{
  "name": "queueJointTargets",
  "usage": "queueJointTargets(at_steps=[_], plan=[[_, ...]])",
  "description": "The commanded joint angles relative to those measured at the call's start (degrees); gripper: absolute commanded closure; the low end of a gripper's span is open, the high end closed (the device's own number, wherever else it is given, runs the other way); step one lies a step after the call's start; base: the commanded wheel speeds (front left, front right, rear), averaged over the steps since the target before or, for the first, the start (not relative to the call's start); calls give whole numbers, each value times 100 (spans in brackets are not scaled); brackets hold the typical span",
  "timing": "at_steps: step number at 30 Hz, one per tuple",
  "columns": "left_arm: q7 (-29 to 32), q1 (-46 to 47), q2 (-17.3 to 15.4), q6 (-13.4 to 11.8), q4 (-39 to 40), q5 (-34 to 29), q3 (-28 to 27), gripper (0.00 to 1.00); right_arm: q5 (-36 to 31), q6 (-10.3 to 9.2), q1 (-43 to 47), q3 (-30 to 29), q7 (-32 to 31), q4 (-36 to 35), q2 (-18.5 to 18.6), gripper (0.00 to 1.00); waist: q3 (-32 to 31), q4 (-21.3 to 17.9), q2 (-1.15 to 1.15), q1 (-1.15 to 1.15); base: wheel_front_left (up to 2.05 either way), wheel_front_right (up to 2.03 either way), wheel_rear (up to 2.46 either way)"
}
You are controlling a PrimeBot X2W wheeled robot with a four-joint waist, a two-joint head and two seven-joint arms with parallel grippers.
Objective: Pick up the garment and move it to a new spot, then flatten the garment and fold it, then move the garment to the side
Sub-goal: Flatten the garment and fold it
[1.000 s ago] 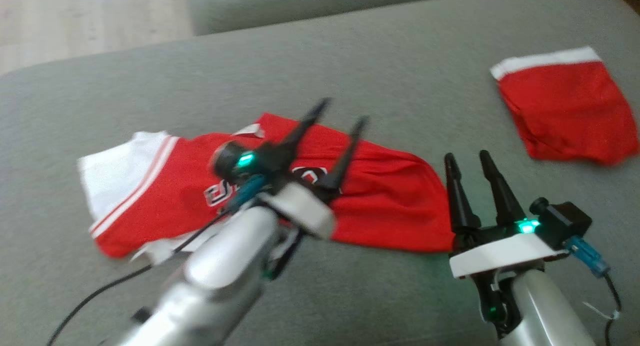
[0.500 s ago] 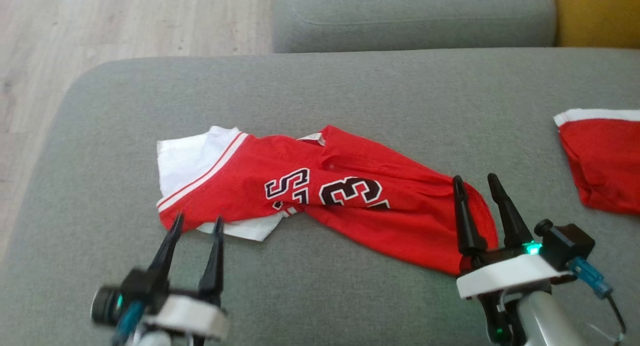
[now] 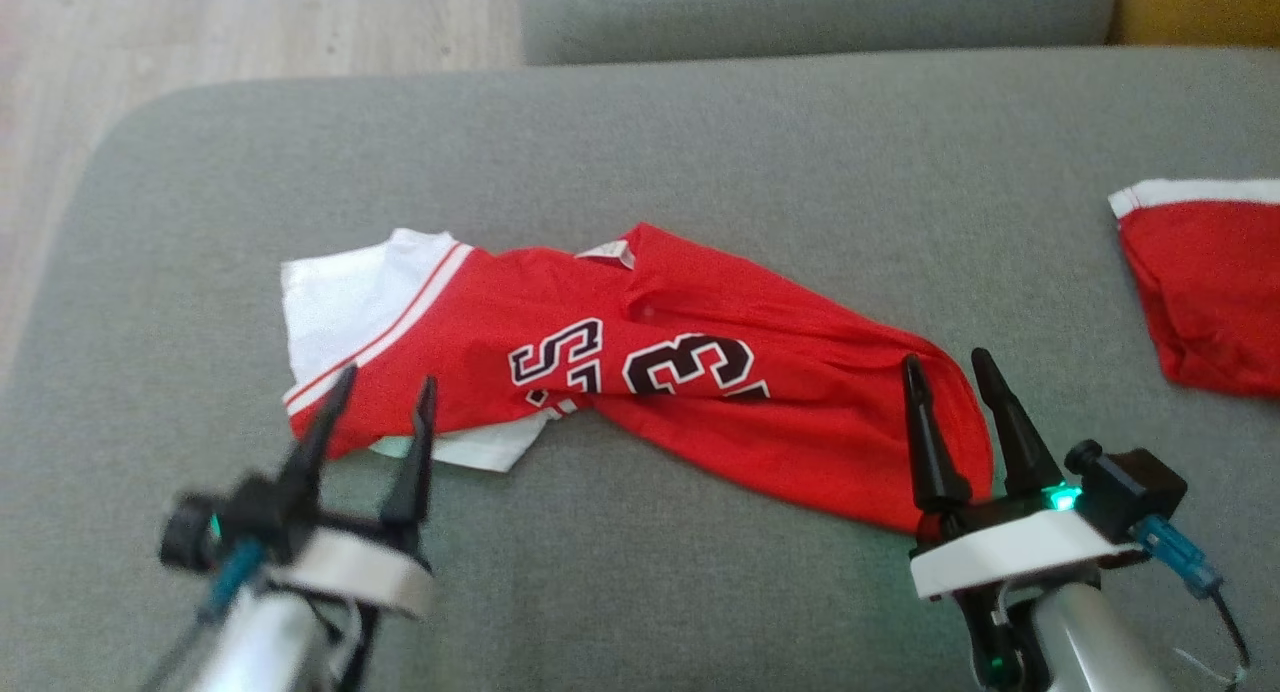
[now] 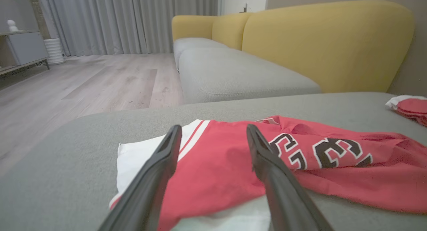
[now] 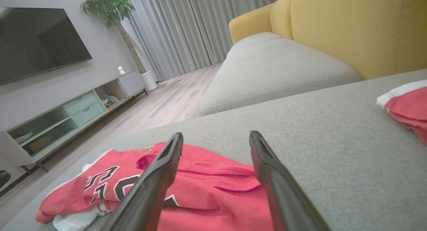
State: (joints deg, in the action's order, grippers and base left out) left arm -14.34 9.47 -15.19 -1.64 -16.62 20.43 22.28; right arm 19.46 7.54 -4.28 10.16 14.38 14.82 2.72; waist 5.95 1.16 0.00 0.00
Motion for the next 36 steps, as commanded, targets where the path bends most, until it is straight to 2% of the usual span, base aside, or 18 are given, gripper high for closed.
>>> queueJointTargets(at_steps=[1,6,11,15,19,26,30,31,32,33,36], plan=[[66,532,-259,86,29,-64,-226,0,-58,-5,-290,119,62,-211,16,0,173,-105,0,0,0,0,0],[1037,1701,-798,596,-709,32,-238,0,-46,-5,-477,126,62,-277,16,0,577,-287,0,0,0,0,0],[2293,2729,-1223,856,-1580,413,-149,0,-5,-5,-644,162,62,-337,16,0,957,-462,0,0,0,0,0],[2986,3327,-1494,906,-2013,798,108,0,24,-5,-769,218,62,-377,16,0,1231,-600,0,0,0,0,0],[3610,3665,-1701,910,-2091,1517,524,0,68,-5,-881,209,62,-420,16,0,1440,-691,0,0,0,0,0],[4583,3932,-2114,912,-2225,2325,1179,0,107,-5,-979,239,62,-455,16,0,1629,-807,0,0,0,0,0],[4961,3944,-2230,912,-2178,2635,1450,0,115,-5,-1003,214,62,-461,16,0,1653,-844,0,0,0,0,0],[5055,3949,-2266,912,-2147,2730,1524,19,115,-5,-1006,206,62,-460,16,0,1655,-853,0,0,0,0,0],[5098,3959,-2307,912,-2107,2812,1584,73,114,-5,-1007,202,62,-459,16,0,1657,-863,0,0,0,0,0],[5071,3982,-2343,912,-2058,2871,1627,100,114,-5,-1009,203,62,-459,16,0,1660,-873,0,0,0,0,0],[4609,4132,-2442,912,-1937,2805,1722,100,108,-5,-1019,204,62,-456,16,0,1657,-899,0,0,0,0,0]])
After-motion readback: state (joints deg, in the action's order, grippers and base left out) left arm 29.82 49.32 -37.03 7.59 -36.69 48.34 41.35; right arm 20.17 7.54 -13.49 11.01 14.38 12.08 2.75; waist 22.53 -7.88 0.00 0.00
